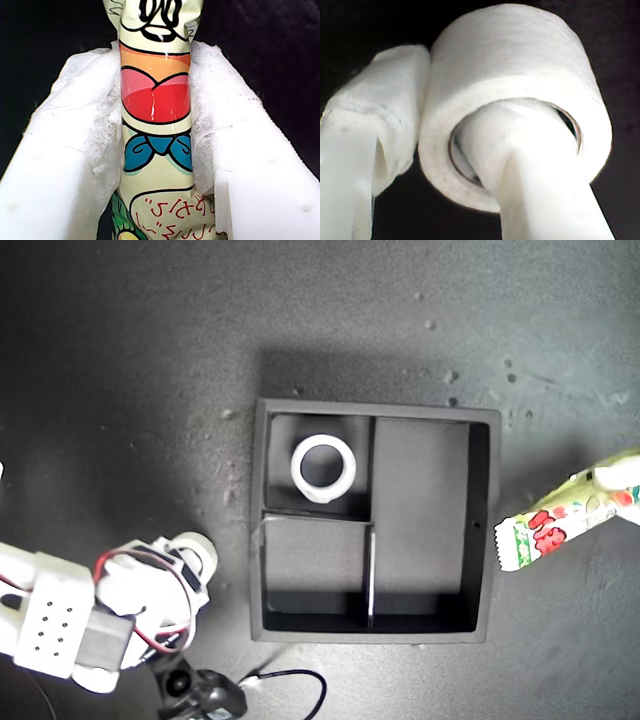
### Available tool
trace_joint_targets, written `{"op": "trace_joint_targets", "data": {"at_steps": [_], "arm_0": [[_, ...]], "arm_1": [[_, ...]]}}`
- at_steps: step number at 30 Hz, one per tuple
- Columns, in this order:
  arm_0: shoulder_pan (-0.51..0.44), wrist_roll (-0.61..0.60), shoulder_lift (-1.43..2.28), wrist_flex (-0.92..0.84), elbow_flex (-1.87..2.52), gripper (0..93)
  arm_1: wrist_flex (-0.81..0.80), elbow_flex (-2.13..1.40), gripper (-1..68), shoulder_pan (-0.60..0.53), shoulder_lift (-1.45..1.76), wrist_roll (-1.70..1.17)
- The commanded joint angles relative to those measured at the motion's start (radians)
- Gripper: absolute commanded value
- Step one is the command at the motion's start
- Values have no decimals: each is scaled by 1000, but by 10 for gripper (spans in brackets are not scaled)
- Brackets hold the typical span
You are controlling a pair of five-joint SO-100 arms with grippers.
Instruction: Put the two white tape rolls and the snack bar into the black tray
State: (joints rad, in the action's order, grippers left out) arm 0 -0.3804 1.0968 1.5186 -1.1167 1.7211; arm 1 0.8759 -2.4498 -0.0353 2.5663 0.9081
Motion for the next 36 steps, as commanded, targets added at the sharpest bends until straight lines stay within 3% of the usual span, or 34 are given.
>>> {"op": "trace_joint_targets", "data": {"at_steps": [1,6,11,19,23,34,36], "arm_0": [[57,-57,198,-31,-18,0],[132,-183,319,-95,-190,0],[121,-241,135,-221,-540,0],[46,-282,-331,-476,-1152,0],[48,-275,-716,-721,-1738,0],[75,-255,-839,-716,-1712,0],[69,-242,-830,-716,-1678,47]], "arm_1": [[-23,86,-7,6,8,-295],[-80,245,-7,-11,-46,-583],[-127,526,-7,-2,-402,-801],[166,1172,-7,8,-994,-927],[117,1158,-6,14,-1029,-917],[132,1118,-6,-20,-1029,-885],[144,1114,-5,-18,-1029,-881]]}}
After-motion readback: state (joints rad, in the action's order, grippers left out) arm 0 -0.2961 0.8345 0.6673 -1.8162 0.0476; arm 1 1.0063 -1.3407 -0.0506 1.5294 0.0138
